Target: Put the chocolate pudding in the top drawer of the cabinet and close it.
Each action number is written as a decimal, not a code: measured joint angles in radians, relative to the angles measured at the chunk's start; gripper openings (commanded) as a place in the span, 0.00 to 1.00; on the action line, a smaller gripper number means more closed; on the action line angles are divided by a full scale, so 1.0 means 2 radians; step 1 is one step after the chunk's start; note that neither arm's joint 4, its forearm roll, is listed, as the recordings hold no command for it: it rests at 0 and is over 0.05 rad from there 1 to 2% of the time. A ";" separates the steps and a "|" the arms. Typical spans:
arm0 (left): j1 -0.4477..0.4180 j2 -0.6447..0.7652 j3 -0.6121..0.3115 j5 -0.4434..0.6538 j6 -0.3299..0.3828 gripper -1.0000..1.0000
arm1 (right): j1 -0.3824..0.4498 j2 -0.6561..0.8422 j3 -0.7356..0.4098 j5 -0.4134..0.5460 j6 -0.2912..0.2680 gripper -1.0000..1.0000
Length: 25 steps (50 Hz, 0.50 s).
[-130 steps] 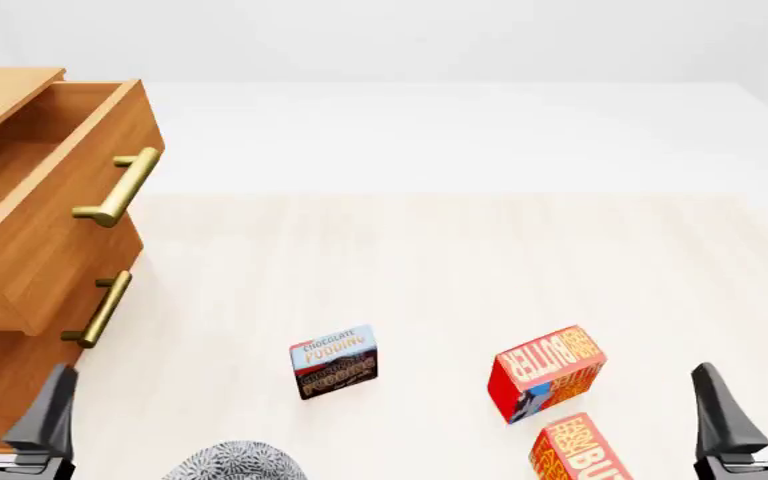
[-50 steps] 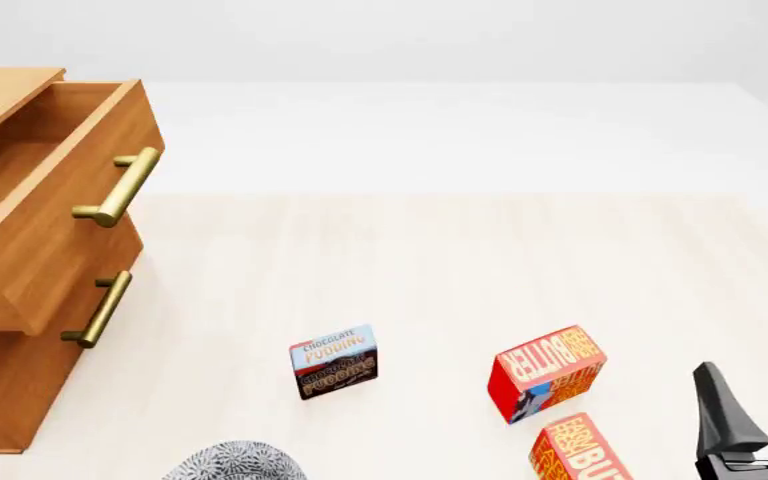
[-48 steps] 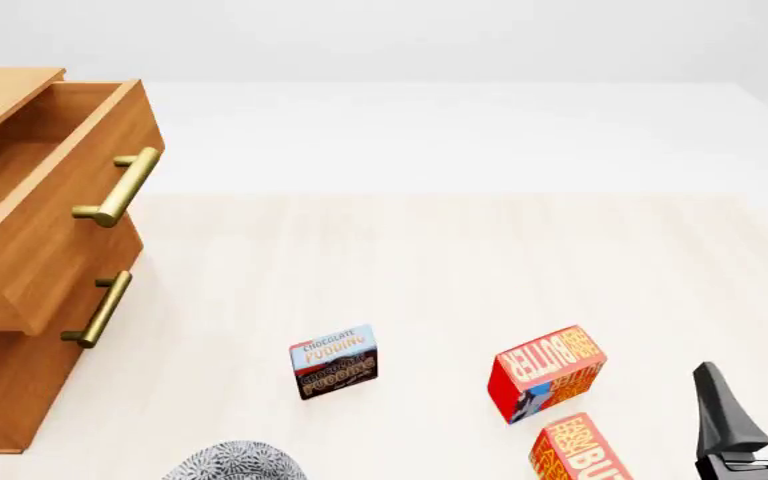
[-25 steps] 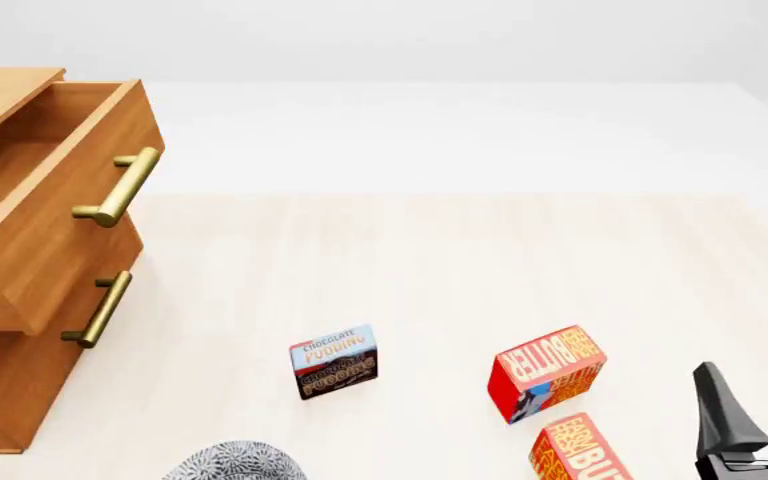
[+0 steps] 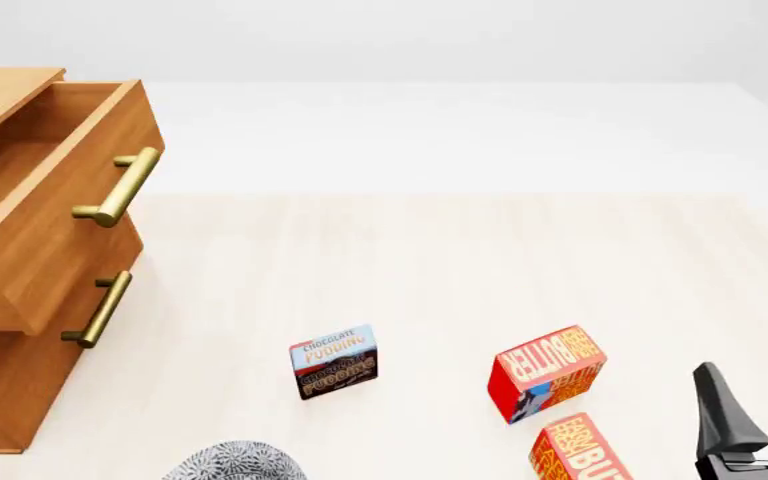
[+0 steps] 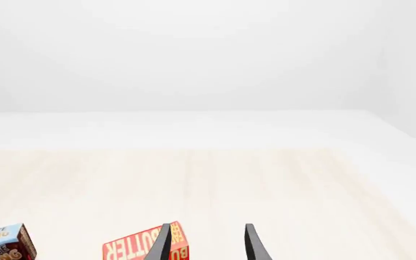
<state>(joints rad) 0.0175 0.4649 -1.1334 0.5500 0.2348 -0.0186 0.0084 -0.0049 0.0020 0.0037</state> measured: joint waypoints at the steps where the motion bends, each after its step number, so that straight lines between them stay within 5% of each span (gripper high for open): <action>1: -0.001 0.006 -0.007 0.007 0.000 1.00 | 0.000 0.000 0.000 0.000 0.000 1.00; 25: 0.010 0.150 -0.116 0.160 -0.045 1.00 | 0.000 0.000 0.000 0.000 0.000 1.00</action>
<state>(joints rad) 0.0385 0.7655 -1.3651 0.8704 0.1445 -0.0181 0.0076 -0.0047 0.0024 0.0036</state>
